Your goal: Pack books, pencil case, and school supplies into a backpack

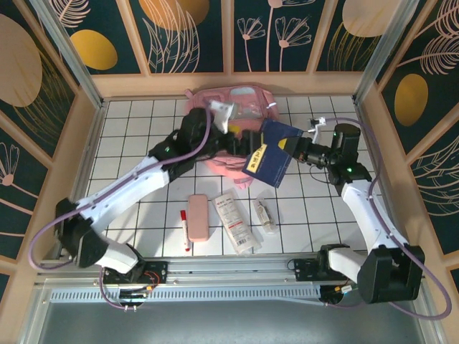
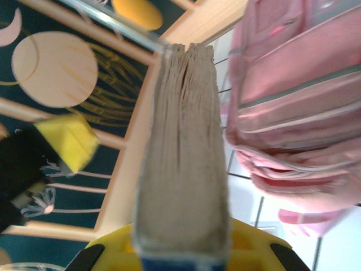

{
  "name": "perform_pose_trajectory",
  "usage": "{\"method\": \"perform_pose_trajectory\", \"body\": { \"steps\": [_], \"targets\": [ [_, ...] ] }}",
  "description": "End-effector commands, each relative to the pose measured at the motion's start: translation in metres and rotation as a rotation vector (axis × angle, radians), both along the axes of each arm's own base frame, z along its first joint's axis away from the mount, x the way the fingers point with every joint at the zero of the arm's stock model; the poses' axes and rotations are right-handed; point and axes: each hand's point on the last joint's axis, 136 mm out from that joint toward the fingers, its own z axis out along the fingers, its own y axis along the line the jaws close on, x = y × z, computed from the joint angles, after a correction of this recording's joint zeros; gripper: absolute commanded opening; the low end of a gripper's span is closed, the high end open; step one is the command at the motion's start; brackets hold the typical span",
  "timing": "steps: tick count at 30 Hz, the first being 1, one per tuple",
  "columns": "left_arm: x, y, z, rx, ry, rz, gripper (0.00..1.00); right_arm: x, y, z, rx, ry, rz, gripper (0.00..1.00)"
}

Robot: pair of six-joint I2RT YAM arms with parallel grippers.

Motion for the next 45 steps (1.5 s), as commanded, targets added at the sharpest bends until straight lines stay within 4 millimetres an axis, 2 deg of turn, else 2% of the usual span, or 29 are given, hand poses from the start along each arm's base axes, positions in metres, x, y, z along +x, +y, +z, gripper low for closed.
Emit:
{"method": "perform_pose_trajectory", "body": {
  "steps": [1,4,10,15,16,19,20,21,25,26,27,29,32,35,38,42,45],
  "targets": [
    [-0.017,0.026,-0.019,0.011,-0.01,0.001,0.99,-0.011,0.024,0.046,0.078,-0.153,0.172,0.0],
    [-0.037,0.035,-0.021,-0.036,0.023,-0.067,0.99,-0.019,0.043,0.059,0.1,-0.199,0.277,0.0],
    [-0.042,0.05,-0.03,-0.06,0.149,-0.08,0.99,-0.037,0.08,0.074,0.13,-0.245,0.47,0.0],
    [-0.051,0.052,-0.027,-0.238,0.347,-0.202,0.99,-0.055,0.106,0.086,0.185,-0.246,0.616,0.0],
    [-0.052,0.051,-0.026,-0.262,0.385,-0.227,0.95,-0.055,0.11,0.086,0.187,-0.24,0.63,0.0],
    [-0.063,0.045,-0.022,-0.292,0.429,-0.313,0.74,-0.049,0.118,0.084,0.184,-0.234,0.639,0.0],
    [-0.066,0.046,-0.029,-0.296,0.449,-0.321,0.65,-0.045,0.12,0.082,0.183,-0.223,0.638,0.0],
    [-0.068,0.046,-0.027,-0.3,0.444,-0.327,0.6,-0.043,0.121,0.081,0.183,-0.22,0.644,0.0],
    [-0.069,0.051,-0.019,-0.318,0.414,-0.324,0.2,-0.024,0.119,0.073,0.144,-0.214,0.591,0.01],
    [-0.068,0.052,-0.018,-0.325,0.412,-0.318,0.14,-0.016,0.116,0.068,0.115,-0.211,0.539,0.13],
    [-0.067,0.054,-0.016,-0.338,0.408,-0.309,0.11,-0.01,0.111,0.065,0.089,-0.215,0.489,0.29],
    [-0.064,0.056,-0.012,-0.368,0.4,-0.289,0.05,0.0,0.102,0.06,0.069,-0.2,0.399,0.47],
    [-0.053,0.059,-0.005,-0.407,0.386,-0.225,0.0,0.001,0.089,0.059,0.127,-0.144,0.302,0.62],
    [-0.043,0.063,0.008,-0.479,0.357,-0.174,0.0,-0.014,0.078,0.054,0.184,-0.094,0.232,0.77],
    [-0.031,0.067,0.02,-0.545,0.334,-0.123,0.0,-0.031,0.075,0.045,0.224,-0.041,0.191,0.83],
    [-0.018,0.065,0.032,-0.636,0.334,-0.108,0.0,-0.051,0.08,0.035,0.313,0.044,0.13,0.83],
    [-0.007,0.061,0.024,-0.663,0.39,-0.08,0.0,-0.064,0.087,0.048,0.402,0.035,0.113,0.81]
  ]
}}
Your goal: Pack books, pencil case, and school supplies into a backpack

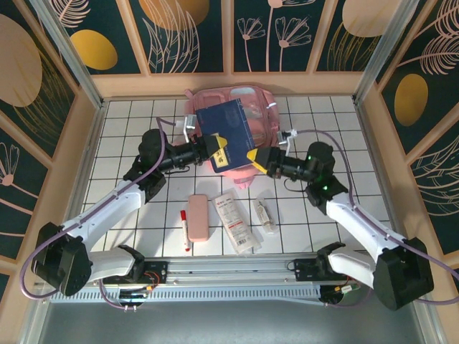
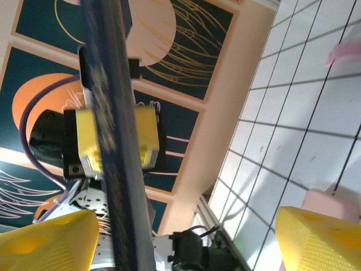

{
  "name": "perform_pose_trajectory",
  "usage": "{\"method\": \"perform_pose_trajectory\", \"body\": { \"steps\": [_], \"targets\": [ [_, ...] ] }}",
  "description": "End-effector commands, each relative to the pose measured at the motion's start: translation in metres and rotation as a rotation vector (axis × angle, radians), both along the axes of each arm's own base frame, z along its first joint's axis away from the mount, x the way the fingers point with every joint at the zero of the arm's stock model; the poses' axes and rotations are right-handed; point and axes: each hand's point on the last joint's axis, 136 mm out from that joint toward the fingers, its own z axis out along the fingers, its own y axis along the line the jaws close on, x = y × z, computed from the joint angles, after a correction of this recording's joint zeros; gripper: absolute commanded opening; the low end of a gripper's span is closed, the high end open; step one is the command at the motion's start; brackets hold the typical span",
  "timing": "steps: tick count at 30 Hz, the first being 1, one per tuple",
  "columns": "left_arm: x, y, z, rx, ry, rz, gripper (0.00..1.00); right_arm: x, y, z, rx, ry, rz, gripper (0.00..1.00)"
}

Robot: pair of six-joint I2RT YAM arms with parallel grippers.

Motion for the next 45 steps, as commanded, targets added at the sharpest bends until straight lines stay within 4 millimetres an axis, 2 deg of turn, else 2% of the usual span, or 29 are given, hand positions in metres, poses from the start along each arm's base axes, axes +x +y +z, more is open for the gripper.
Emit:
{"method": "perform_pose_trajectory", "body": {
  "steps": [1,4,6,12,17,18,19,21,22,25,28,32,34,35,37,39,42,45],
  "targets": [
    [0.016,0.001,0.018,-0.098,0.0,0.045,0.0,-0.001,-0.001,0.043,0.171,-0.04,-0.095,0.81],
    [0.024,0.004,0.013,-0.095,0.016,0.095,0.01,-0.003,-0.004,0.065,0.253,-0.082,-0.134,0.8],
    [0.03,0.008,0.008,-0.089,0.043,0.135,0.04,-0.005,0.002,0.074,0.278,-0.089,-0.124,0.8],
    [0.031,-0.003,0.002,-0.135,0.137,0.078,0.09,0.013,0.023,0.067,0.314,-0.026,-0.184,0.76],
    [0.033,-0.004,0.004,-0.15,0.139,0.094,0.1,0.014,0.038,0.065,0.315,-0.057,-0.282,0.75],
    [0.033,-0.004,0.003,-0.152,0.145,0.101,0.1,0.013,0.039,0.068,0.329,-0.069,-0.29,0.71],
    [0.034,-0.003,0.001,-0.153,0.153,0.107,0.1,0.014,0.038,0.072,0.346,-0.081,-0.3,0.6],
    [0.035,-0.001,-0.004,-0.144,0.159,0.122,0.13,0.017,0.035,0.077,0.371,-0.092,-0.323,0.3],
    [0.036,-0.001,-0.006,-0.141,0.164,0.13,0.16,0.019,0.033,0.077,0.373,-0.088,-0.342,0.19],
    [0.037,-0.001,-0.012,-0.122,0.163,0.132,0.21,0.023,0.029,0.071,0.34,-0.081,-0.382,0.03],
    [0.038,0.001,-0.017,-0.077,0.132,0.138,0.45,0.025,0.025,0.062,0.294,-0.058,-0.4,0.0],
    [0.05,0.022,-0.033,0.042,0.078,0.24,0.63,0.027,0.006,0.046,0.266,-0.005,-0.434,0.0],
    [0.053,0.029,-0.031,0.148,-0.078,0.28,0.7,0.032,-0.006,0.032,0.196,0.05,-0.46,0.0],
    [0.052,0.03,-0.031,0.231,-0.2,0.271,0.7,0.036,-0.012,0.025,0.145,0.078,-0.465,0.0],
    [0.05,0.03,-0.045,0.43,-0.405,0.213,0.69,0.039,-0.027,0.017,0.089,0.091,-0.464,0.0],
    [0.048,0.025,-0.074,0.619,-0.539,0.096,0.64,0.044,-0.049,-0.002,0.023,0.172,-0.483,0.0],
    [0.037,0.006,-0.117,0.819,-0.716,-0.179,0.54,0.049,-0.078,-0.016,-0.033,0.232,-0.5,0.0],
    [0.021,-0.016,-0.158,1.002,-0.952,-0.485,0.58,0.053,-0.104,-0.015,-0.08,0.222,-0.546,0.0]
  ]
}}
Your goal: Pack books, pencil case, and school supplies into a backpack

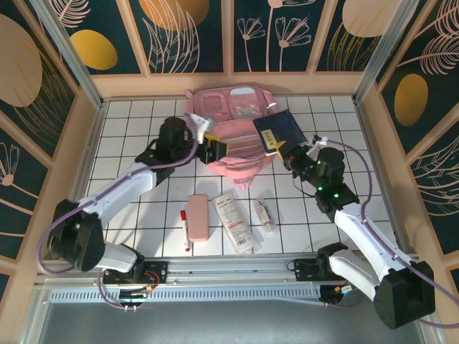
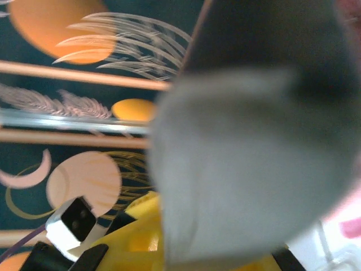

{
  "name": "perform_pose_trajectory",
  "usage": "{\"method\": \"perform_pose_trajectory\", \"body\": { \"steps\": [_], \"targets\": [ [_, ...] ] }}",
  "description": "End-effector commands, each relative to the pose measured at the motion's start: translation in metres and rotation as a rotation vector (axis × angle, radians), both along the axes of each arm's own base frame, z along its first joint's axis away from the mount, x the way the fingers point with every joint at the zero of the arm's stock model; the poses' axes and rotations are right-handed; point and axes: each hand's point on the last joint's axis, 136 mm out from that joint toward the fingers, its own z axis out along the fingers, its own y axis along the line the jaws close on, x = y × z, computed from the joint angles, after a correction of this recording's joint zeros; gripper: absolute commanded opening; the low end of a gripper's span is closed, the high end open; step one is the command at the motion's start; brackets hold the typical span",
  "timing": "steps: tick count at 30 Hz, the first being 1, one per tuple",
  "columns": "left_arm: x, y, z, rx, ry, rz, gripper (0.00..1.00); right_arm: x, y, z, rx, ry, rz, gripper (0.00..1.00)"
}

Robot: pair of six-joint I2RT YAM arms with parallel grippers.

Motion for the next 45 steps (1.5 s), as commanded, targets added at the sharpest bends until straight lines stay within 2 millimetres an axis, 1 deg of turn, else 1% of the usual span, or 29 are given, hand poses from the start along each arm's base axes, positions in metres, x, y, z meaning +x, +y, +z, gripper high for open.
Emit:
{"method": "perform_pose_trajectory", "body": {
  "steps": [1,4,6,9,11,13,15,16,19,23,29,32,37,41,43,44,45],
  "targets": [
    [-0.031,-0.013,-0.068,0.437,-0.203,-0.4,0.58,-0.013,-0.011,0.022,-0.049,-0.044,0.071,0.0],
    [-0.014,-0.023,-0.077,0.504,-0.278,-0.454,0.54,-0.012,-0.028,0.035,-0.06,-0.078,0.047,0.0],
    [-0.003,-0.023,-0.093,0.572,-0.324,-0.483,0.53,-0.013,-0.038,0.04,-0.063,-0.085,0.023,0.0],
    [0.009,-0.021,-0.107,0.643,-0.352,-0.486,0.5,-0.016,-0.044,0.05,-0.055,-0.118,0.011,0.0],
    [0.01,-0.021,-0.116,0.669,-0.335,-0.518,0.48,-0.018,-0.045,0.057,-0.053,-0.136,0.011,0.0],
    [0.016,-0.022,-0.123,0.693,-0.318,-0.517,0.4,-0.019,-0.046,0.062,-0.057,-0.15,0.011,0.0],
    [0.023,-0.024,-0.126,0.706,-0.317,-0.507,0.32,-0.019,-0.047,0.066,-0.063,-0.157,0.013,0.0],
    [0.024,-0.026,-0.126,0.705,-0.318,-0.508,0.3,-0.019,-0.046,0.067,-0.065,-0.162,0.017,0.0],
    [0.029,-0.028,-0.129,0.711,-0.307,-0.511,0.29,-0.017,-0.045,0.07,-0.066,-0.166,0.027,0.0],
    [0.041,-0.023,-0.135,0.768,-0.326,-0.475,0.37,-0.015,-0.043,0.074,-0.058,-0.177,0.043,0.0],
    [0.058,-0.022,-0.137,0.822,-0.356,-0.438,0.4,-0.011,-0.04,0.073,-0.058,-0.171,0.079,0.0],
    [0.06,-0.026,-0.138,0.817,-0.334,-0.446,0.4,-0.009,-0.039,0.074,-0.055,-0.171,0.084,0.0],
    [0.059,-0.028,-0.151,0.825,-0.305,-0.485,0.33,-0.008,-0.037,0.071,-0.05,-0.161,0.097,0.0],
    [0.049,-0.025,-0.164,0.832,-0.272,-0.534,0.31,-0.009,-0.037,0.064,-0.052,-0.132,0.102,0.0],
    [0.044,-0.024,-0.171,0.837,-0.251,-0.564,0.29,-0.01,-0.037,0.063,-0.055,-0.127,0.104,0.0],
    [0.041,-0.024,-0.175,0.84,-0.243,-0.585,0.21,-0.01,-0.037,0.062,-0.056,-0.121,0.105,0.0],
    [0.04,-0.023,-0.177,0.843,-0.235,-0.594,0.14,-0.01,-0.037,0.061,-0.058,-0.119,0.104,0.0]
  ]
}}
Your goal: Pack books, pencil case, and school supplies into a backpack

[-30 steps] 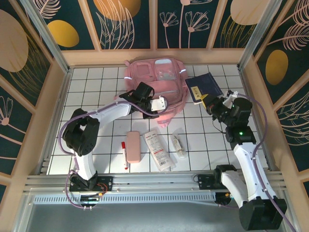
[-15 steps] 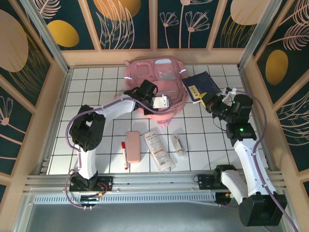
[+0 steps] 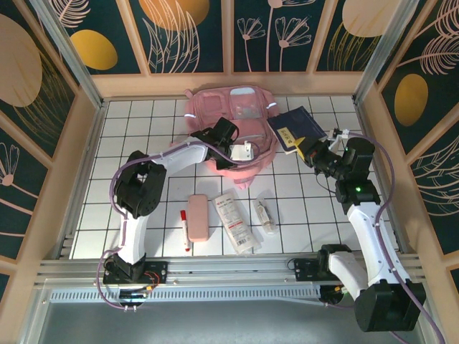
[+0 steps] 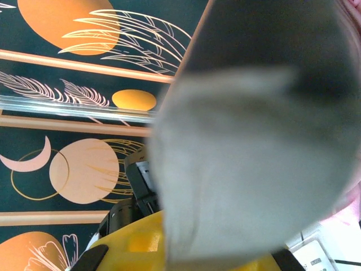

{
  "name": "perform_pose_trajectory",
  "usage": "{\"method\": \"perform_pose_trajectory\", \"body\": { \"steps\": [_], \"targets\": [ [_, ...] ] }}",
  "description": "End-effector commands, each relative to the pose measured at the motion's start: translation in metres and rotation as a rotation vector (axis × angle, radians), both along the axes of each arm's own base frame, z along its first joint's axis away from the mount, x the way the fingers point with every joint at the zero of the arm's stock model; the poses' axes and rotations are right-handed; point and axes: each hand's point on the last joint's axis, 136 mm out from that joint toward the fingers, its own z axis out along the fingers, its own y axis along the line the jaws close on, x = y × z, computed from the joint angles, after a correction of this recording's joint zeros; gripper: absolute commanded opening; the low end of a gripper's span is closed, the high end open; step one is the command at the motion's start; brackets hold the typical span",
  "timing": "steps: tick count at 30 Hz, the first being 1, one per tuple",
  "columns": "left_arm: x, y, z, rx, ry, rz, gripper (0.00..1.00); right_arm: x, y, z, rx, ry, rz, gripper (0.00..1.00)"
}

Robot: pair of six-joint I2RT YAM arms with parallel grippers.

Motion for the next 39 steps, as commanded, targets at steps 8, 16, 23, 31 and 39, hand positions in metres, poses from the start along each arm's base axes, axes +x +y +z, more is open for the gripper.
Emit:
{"method": "perform_pose_trajectory", "body": {
  "steps": [8,16,23,31,39],
  "targets": [
    [0.015,-0.009,0.034,-0.055,-0.072,0.002,0.0,-0.007,-0.001,0.012,-0.038,-0.027,0.013,0.0],
    [0.045,-0.013,0.153,-0.3,-0.4,0.135,0.0,-0.034,0.01,-0.013,-0.112,0.013,0.143,0.0],
    [0.055,0.001,0.229,-0.393,-0.68,0.211,0.0,-0.065,0.041,-0.023,-0.042,0.027,0.379,0.0],
    [0.059,0.008,0.289,-0.508,-0.928,0.327,0.0,-0.035,0.078,-0.018,-0.033,-0.032,0.322,0.0],
    [0.055,0.003,0.344,-0.66,-0.987,0.352,0.0,0.012,0.08,-0.039,0.063,-0.057,0.13,0.0]
  ]
}}
